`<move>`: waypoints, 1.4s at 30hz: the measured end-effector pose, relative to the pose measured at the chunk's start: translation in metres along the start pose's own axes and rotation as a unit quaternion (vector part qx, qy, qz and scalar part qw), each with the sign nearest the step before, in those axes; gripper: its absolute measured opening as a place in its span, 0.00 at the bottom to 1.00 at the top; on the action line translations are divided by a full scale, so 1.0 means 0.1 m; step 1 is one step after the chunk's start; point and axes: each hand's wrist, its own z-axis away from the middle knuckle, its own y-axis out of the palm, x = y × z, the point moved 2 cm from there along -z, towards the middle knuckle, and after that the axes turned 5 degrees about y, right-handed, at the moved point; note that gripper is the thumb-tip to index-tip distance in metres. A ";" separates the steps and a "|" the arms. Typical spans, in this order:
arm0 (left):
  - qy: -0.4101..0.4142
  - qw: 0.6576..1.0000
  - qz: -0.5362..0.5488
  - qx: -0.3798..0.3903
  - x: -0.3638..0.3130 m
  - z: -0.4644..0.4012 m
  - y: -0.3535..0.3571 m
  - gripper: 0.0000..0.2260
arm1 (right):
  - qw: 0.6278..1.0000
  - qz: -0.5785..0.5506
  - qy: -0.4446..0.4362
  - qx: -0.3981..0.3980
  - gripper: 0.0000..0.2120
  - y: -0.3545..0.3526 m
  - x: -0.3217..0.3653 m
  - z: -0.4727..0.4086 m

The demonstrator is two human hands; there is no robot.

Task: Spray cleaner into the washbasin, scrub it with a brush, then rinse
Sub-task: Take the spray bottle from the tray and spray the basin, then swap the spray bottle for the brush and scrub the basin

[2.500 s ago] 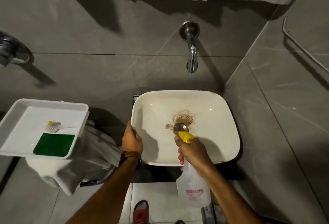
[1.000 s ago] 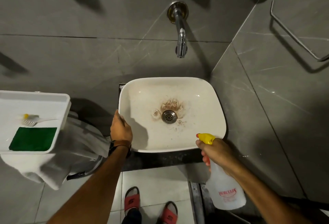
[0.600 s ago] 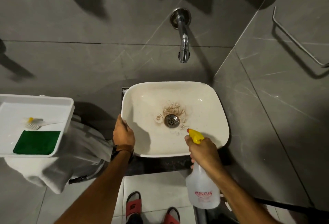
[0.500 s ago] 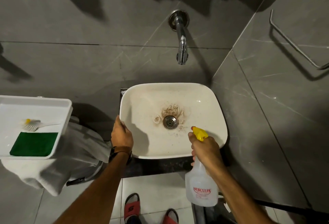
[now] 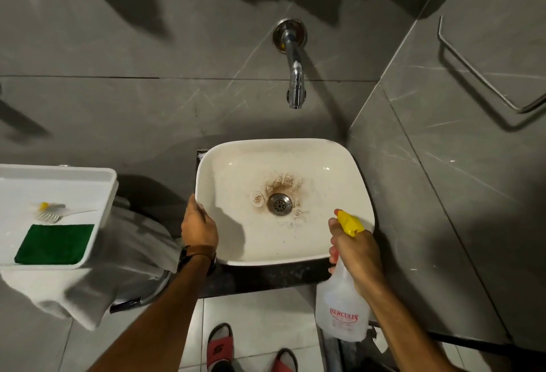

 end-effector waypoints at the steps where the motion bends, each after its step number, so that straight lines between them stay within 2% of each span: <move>1: 0.001 1.000 -0.001 0.000 0.00 0.00 0.00 0.15 | 1.000 0.011 -0.005 0.009 0.09 -0.01 -0.02 0.01; 5: -0.002 1.000 -0.001 0.004 0.01 -0.01 0.01 0.14 | 0.999 0.018 0.028 0.025 0.07 -0.04 -0.15 0.04; 8: -0.002 1.000 0.002 0.003 0.02 -0.01 0.02 0.14 | 0.999 0.042 0.009 0.022 0.05 -0.08 -0.22 0.05; 13: 0.004 1.000 0.022 0.002 0.04 -0.01 0.03 0.14 | 1.000 0.019 0.019 0.008 0.06 -0.12 -0.27 0.02; 16: 0.006 0.998 0.060 0.001 0.06 0.00 0.04 0.15 | 0.998 0.020 0.025 0.056 0.04 0.04 -0.27 0.11; 20: -0.061 0.978 0.201 0.009 0.10 -0.04 0.01 0.19 | 0.987 0.064 -0.007 0.150 0.08 0.55 -0.26 0.37; 24: -0.086 0.961 0.264 -0.009 0.17 -0.10 -0.22 0.18 | 0.978 0.088 -0.032 0.186 0.11 1.20 -0.06 0.72; 28: -0.108 0.951 0.276 -0.089 0.47 -0.49 -0.78 0.18 | 0.959 0.109 -0.127 0.230 0.10 1.92 0.32 1.04; 31: -0.113 0.943 0.268 -0.160 0.90 -0.91 -1.42 0.18 | 0.930 0.117 -0.205 0.281 0.12 2.63 0.62 1.30; 35: -0.154 0.930 0.229 -0.243 1.74 -1.40 -2.16 0.19 | 0.882 0.097 -0.280 0.367 0.23 3.75 0.97 1.62; 36: -0.169 0.925 0.223 -0.259 1.97 -1.50 -2.32 0.19 | 0.870 0.092 -0.290 0.388 0.21 4.07 1.03 1.70; 39: -0.210 0.906 0.198 -0.310 2.57 -1.71 -2.67 0.19 | 0.834 0.099 -0.304 0.449 0.08 5.03 1.16 1.87; 42: -0.241 0.883 0.179 -0.362 3.04 -1.83 -2.81 0.21 | 0.813 0.084 -0.321 0.478 0.12 5.90 1.20 1.96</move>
